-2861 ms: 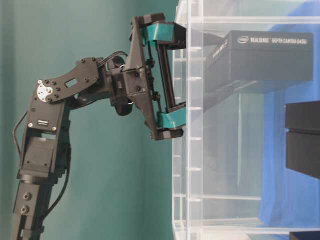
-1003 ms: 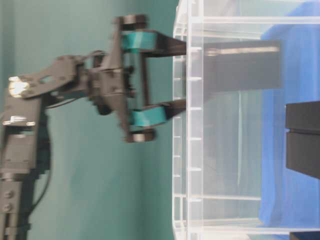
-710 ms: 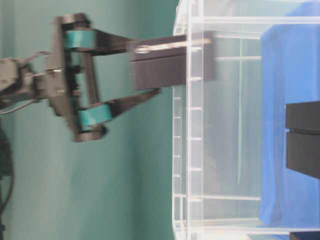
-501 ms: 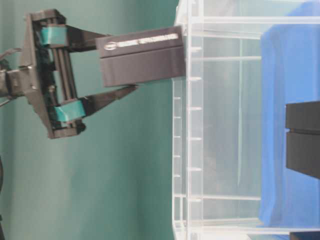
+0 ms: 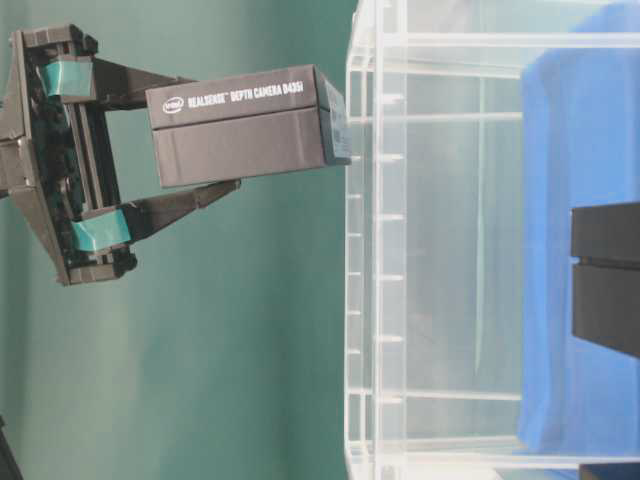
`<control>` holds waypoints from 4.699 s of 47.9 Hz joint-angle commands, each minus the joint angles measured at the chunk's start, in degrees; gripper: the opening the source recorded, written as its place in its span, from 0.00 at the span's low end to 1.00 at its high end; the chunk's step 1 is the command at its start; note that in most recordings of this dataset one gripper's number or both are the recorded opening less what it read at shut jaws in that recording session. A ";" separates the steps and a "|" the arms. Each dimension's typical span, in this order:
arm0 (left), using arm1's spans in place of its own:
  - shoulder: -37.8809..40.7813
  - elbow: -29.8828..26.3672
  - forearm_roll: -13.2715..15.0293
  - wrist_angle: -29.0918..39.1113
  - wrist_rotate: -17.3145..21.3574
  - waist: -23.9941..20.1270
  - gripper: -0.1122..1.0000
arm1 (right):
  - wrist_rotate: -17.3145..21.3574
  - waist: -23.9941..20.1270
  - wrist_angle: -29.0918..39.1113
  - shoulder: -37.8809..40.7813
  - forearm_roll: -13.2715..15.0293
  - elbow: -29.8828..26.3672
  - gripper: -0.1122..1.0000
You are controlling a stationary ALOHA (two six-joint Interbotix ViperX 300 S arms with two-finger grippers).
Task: Take the box out of the case with the left arm.
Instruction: 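Close the left gripper on the box and lift it up, then carry the box out of the case toward the front right, then lower the box onto the cloth right of the middle box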
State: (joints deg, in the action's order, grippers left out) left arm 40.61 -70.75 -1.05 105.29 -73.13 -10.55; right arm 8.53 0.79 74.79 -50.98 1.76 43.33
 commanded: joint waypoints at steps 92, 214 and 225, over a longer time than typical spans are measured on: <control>-0.70 -4.48 -0.53 1.14 -14.85 16.61 0.64 | 0.09 0.09 0.00 0.18 -0.09 -1.85 0.16; -13.10 47.72 -9.23 -38.94 -30.41 23.38 0.64 | 0.18 0.09 -0.09 0.62 -0.09 -1.58 0.16; -13.27 48.43 -8.44 -40.78 -30.23 23.38 0.64 | 0.18 0.09 -0.09 0.62 -0.18 -1.58 0.16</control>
State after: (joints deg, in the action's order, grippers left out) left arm 28.83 -21.71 -9.67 65.04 -103.54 12.57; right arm 8.53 0.79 74.97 -50.80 1.76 43.07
